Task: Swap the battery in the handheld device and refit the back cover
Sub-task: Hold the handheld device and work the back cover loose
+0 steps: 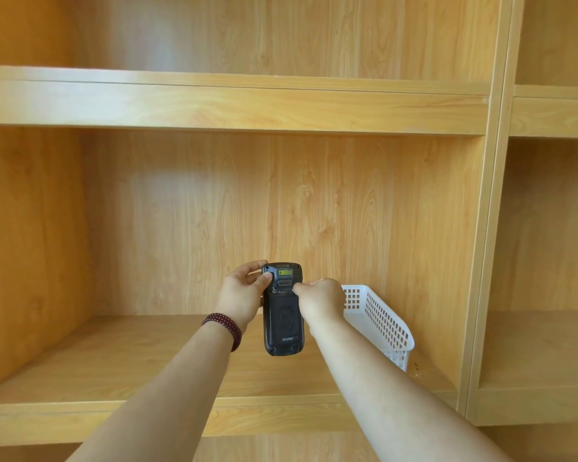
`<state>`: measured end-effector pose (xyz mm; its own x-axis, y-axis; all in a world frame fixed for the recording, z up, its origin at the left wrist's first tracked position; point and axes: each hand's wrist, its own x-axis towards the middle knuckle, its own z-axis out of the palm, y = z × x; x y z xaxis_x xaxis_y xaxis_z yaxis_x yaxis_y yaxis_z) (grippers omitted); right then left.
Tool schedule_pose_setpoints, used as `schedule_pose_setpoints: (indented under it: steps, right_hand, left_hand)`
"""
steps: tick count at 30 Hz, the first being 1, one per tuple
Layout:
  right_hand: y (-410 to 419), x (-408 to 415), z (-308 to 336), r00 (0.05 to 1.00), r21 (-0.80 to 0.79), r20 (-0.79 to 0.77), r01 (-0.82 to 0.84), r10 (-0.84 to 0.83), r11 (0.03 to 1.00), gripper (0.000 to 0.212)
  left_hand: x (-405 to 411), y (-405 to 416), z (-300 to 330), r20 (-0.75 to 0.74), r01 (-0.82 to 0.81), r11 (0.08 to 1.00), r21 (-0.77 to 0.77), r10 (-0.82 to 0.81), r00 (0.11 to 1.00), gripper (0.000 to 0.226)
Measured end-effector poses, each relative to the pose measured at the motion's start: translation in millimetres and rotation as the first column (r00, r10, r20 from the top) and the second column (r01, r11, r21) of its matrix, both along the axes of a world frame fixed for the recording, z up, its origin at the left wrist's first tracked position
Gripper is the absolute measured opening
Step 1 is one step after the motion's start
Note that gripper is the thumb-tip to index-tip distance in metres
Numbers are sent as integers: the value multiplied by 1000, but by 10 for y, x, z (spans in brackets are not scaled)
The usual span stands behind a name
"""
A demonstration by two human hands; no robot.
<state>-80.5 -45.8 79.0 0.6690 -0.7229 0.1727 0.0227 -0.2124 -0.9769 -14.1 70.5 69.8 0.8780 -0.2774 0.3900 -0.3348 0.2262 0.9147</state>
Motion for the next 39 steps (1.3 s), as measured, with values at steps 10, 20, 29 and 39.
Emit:
schedule_pose_setpoints:
  steps: [10,20,29,39]
  right_hand:
    - [-24,-8,-20,1000,-80,30,-7,10,997,12]
    - [-41,6,31,998,112,-51,-16,22,994,19]
    - [-23,32,8,999,-28,-29,-14,13,1000,16]
    - [-116,67,14,995,86,-98,3,5,996,24]
  left_hand:
    - [38,-64,-25,-20,-24,1000,-5,24,1000,20]
    - [54,-101,-45,25,-44,999,24,44,999,18]
    - [64,-105,-36,46,-44,998,38,43,998,20]
    - [30,-166,-84,25,-72,997,26,72,997,19]
